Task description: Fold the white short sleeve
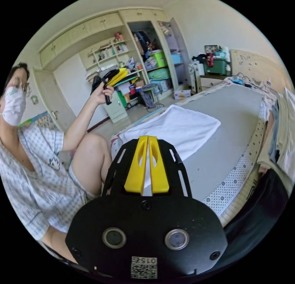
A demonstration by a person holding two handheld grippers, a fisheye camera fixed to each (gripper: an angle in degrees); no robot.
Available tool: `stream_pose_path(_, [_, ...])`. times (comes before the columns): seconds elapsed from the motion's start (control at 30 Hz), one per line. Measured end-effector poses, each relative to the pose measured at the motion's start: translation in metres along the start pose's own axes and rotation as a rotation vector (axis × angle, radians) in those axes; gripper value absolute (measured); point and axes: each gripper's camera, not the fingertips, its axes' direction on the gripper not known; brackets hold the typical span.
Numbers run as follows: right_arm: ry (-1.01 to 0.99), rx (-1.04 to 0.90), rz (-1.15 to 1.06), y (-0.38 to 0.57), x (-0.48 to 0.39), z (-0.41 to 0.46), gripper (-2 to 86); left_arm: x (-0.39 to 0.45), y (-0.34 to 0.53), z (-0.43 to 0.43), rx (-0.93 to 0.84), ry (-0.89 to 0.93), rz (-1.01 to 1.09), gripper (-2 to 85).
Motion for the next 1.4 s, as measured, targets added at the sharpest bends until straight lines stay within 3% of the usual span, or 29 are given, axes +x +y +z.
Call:
stream_pose_path(0.13, [0.066,0.107,0.22,0.006,0.043,-0.005,3.2,-0.052,0.028,0.028,0.025,-0.096,-0.112,9.4])
stream_pose_path(0.2, [0.12,0.093,0.336,0.005,0.064,-0.005,6.1,-0.095,0.052,0.042,-0.051,-0.165,-0.201,11.0])
stream_pose_path(0.3, [0.259,0.003,0.528,-0.006,0.096,0.004,7.6,-0.163,0.064,0.057,-0.178,-0.118,-0.336,13.5])
stream_pose_path(0.57, [0.297,-0.222,0.546,-0.135,0.173,0.092,8.1,-0.229,0.102,0.091,-0.298,-0.056,-0.432,16.1])
stream_pose_path(0.83, [0.337,-0.363,0.475,-0.243,0.181,0.187,2.6,-0.246,0.124,0.124,-0.428,-0.019,-0.417,17.2])
stream_pose_path(1.23, [0.411,-0.525,0.252,-0.39,0.153,0.279,1.8,-0.287,0.146,0.097,-0.332,0.052,-0.523,14.1])
stream_pose_path(1.4, [0.322,-0.472,0.334,-0.402,0.181,0.258,2.2,-0.286,0.134,0.055,-0.213,-0.117,-0.486,16.7])
